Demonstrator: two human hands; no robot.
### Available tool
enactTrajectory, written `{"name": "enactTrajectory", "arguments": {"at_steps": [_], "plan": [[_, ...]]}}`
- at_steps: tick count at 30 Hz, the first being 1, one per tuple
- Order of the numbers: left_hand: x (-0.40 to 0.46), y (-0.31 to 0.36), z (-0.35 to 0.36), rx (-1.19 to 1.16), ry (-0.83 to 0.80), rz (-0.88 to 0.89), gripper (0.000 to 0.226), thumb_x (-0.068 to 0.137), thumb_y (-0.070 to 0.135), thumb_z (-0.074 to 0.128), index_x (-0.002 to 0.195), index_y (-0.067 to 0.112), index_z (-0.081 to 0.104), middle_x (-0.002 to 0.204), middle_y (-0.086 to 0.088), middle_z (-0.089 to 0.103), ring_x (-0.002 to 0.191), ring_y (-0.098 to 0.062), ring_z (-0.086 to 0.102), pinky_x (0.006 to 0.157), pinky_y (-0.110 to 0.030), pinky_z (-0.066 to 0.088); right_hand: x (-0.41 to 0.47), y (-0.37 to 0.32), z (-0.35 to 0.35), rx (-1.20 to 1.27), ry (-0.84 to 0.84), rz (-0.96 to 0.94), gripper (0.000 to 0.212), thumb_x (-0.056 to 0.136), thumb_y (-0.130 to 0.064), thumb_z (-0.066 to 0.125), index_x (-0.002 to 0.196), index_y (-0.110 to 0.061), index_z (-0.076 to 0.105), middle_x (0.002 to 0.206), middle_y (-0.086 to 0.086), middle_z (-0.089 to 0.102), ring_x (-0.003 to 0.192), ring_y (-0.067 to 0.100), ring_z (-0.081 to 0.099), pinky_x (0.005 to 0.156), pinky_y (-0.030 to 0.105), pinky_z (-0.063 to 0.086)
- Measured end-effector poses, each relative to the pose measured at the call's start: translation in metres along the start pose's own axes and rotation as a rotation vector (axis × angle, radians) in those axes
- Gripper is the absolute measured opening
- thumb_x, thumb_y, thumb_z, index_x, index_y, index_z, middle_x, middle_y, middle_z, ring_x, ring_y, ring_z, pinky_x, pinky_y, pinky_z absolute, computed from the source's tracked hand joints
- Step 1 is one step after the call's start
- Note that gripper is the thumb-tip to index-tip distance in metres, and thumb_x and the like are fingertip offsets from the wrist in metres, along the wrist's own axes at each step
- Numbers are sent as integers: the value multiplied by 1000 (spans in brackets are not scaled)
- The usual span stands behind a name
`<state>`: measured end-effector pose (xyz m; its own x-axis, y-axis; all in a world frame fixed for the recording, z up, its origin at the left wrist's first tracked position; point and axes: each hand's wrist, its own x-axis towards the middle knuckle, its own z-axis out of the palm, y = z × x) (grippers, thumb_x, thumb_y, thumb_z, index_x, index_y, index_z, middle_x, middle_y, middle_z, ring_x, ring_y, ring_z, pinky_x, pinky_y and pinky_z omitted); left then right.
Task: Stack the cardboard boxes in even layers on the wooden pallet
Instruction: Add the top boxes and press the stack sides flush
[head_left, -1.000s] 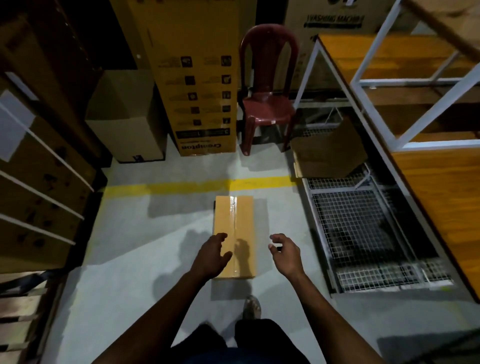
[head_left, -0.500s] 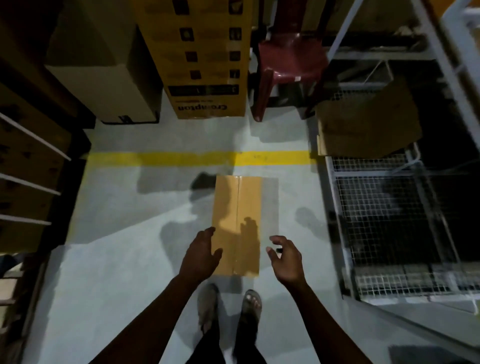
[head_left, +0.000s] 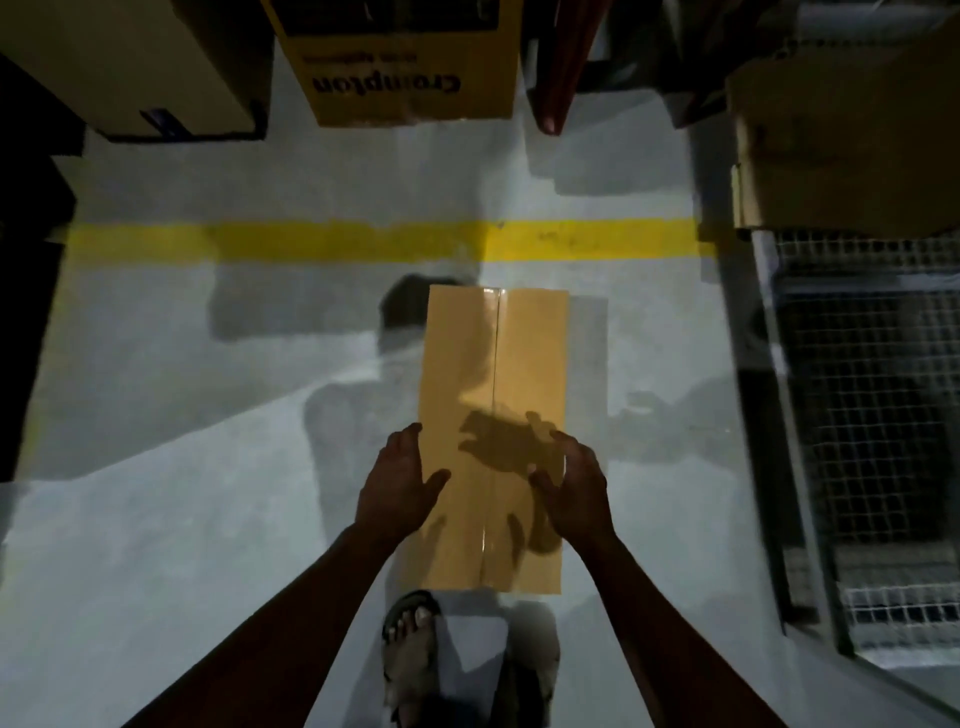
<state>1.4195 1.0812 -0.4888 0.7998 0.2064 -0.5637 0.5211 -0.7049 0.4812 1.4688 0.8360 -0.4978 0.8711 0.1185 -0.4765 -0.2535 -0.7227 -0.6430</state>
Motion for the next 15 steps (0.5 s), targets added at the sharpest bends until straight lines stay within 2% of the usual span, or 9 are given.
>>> {"name": "enactTrajectory", "arguments": {"at_steps": [2, 4, 7, 9, 11, 13, 15], "plan": [[22, -13, 24, 10, -11, -14, 83, 96, 37, 73, 159, 5, 30, 154, -19, 43, 137, -35, 49, 110, -42, 42, 20, 19, 17, 4, -4, 78, 61, 96, -31, 71, 148, -11, 47, 141, 14, 53, 129, 30, 52, 97, 27, 38], [40, -24, 44, -29, -31, -55, 83, 93, 34, 78, 157, 6, 32, 151, -18, 45, 133, -35, 53, 107, -42, 46, 39, 39, 33, 1, 2, 151, 68, 94, -27, 74, 151, -11, 42, 145, 16, 49, 134, 32, 47, 104, 36, 40], [63, -42, 69, -140, -46, -165, 97, 84, 38, 85, 157, 8, 29, 151, -14, 45, 132, -34, 53, 105, -43, 49, 60, 70, 52, -13, -56, 268, 81, 92, -34, 75, 154, -3, 33, 156, 18, 40, 143, 38, 40, 113, 46, 38], [75, -54, 83, -213, -78, -240, 112, 79, 46, 87, 160, 7, 21, 151, -12, 46, 136, -36, 51, 106, -44, 49, 68, 86, 64, 0, -113, 276, 79, 93, -38, 74, 151, -5, 33, 149, 17, 47, 136, 39, 47, 108, 47, 43], [81, -57, 91, -276, -127, -290, 111, 81, 42, 87, 160, 8, 17, 146, -11, 50, 132, -37, 53, 103, -43, 51, 69, 93, 70, 75, -129, 272, 75, 93, -38, 72, 150, -14, 30, 137, 10, 54, 126, 35, 55, 102, 45, 48], [83, -62, 94, -338, -141, -324, 107, 78, 43, 89, 157, 16, 21, 137, -8, 57, 122, -34, 60, 98, -44, 56, 68, 96, 72, 155, -108, 276, 74, 95, -38, 71, 152, -19, 29, 138, 7, 55, 126, 32, 55, 106, 48, 47], [81, -66, 92, -393, -152, -359, 108, 67, 53, 87, 152, 22, 28, 130, -5, 63, 115, -31, 65, 96, -45, 59, 63, 94, 69, 206, -90, 284, 73, 95, -40, 71, 153, -21, 31, 141, 7, 55, 129, 31, 54, 108, 49, 46]]}}
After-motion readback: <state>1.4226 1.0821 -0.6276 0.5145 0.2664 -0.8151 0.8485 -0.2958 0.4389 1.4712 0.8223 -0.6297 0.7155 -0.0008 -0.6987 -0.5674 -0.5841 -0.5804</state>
